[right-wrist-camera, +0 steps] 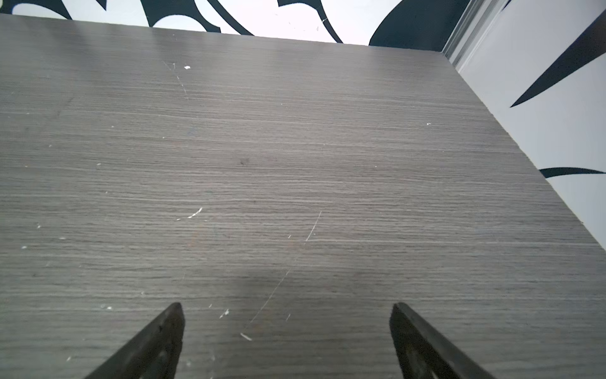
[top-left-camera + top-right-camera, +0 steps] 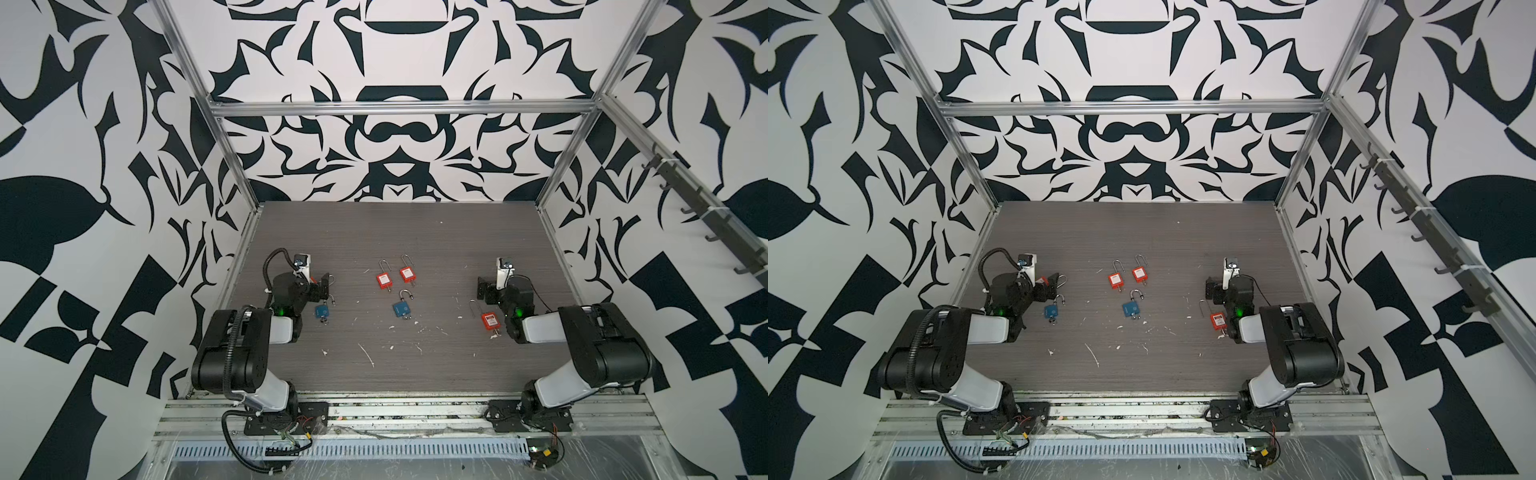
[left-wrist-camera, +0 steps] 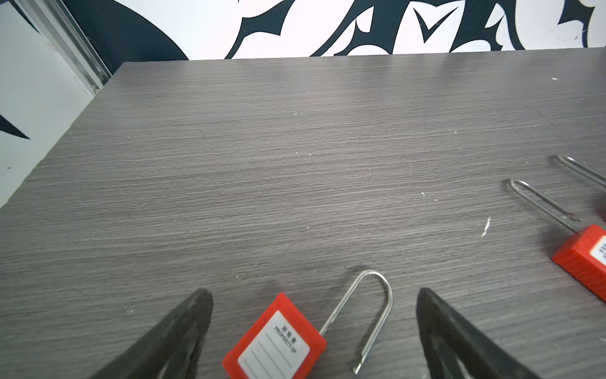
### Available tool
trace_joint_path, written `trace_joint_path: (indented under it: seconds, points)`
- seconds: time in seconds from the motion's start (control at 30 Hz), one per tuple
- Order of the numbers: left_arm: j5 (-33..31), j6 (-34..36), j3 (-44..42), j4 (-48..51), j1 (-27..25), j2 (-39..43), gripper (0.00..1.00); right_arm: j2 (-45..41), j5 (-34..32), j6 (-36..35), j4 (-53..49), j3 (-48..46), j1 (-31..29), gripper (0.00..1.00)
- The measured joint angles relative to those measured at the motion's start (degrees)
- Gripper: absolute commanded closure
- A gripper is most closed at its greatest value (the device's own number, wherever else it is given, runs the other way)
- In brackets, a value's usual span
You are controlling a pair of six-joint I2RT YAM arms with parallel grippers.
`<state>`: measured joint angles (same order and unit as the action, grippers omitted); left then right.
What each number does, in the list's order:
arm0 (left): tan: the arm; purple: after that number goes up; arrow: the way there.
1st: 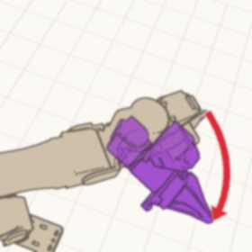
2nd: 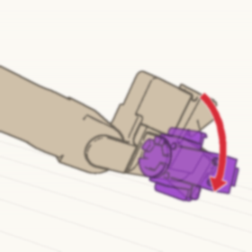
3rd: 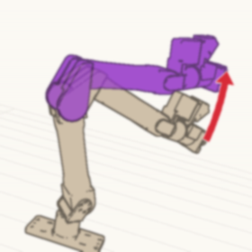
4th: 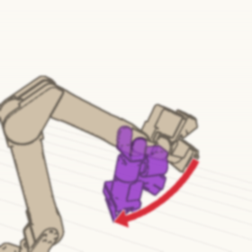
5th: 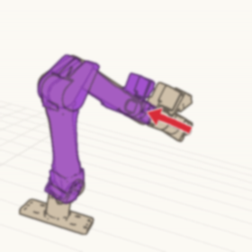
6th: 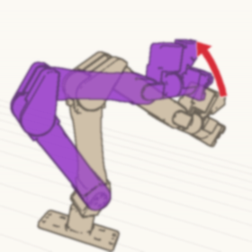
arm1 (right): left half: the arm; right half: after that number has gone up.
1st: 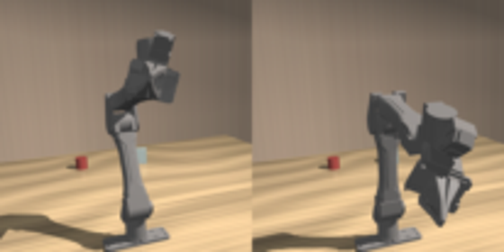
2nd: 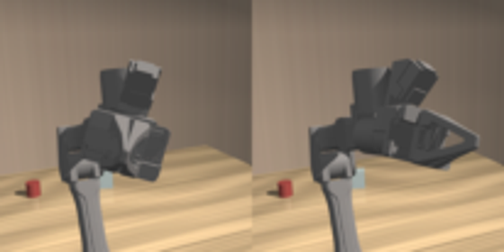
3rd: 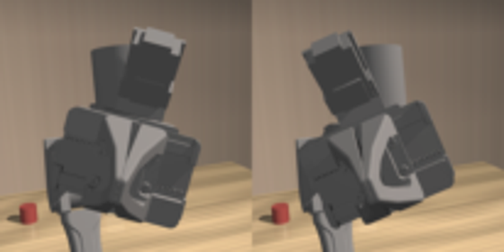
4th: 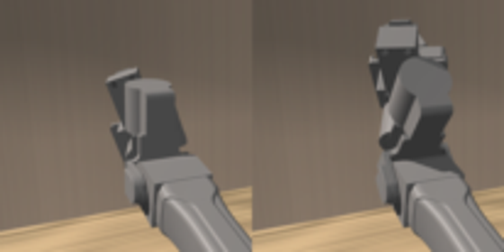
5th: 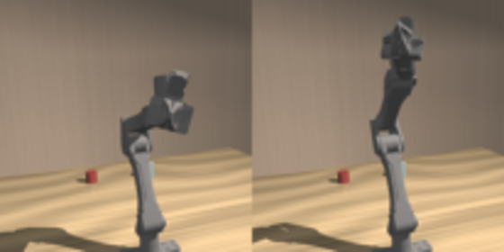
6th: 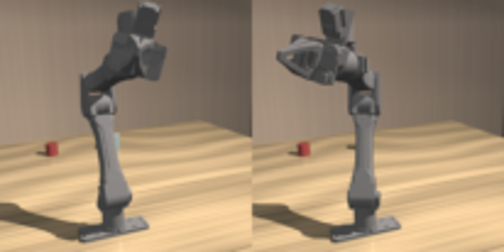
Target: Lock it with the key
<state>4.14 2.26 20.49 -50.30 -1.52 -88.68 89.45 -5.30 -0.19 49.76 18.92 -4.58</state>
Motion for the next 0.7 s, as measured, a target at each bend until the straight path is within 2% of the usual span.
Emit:
trace_joint_path:
  seconds: [0.47, 0.7]
  points:
    - [-0.48, -0.39, 0.0, -0.24, -0.39, 0.0, 0.01, 0.0, 0.02, -0.04, 0.24, 0.0, 0.02, 0.0]
    - [-1.29, -0.44, 0.0, -0.5, -0.44, -0.02, 0.01, 0.0, -0.11, -0.13, 0.59, 0.0, 0.02, 0.09]
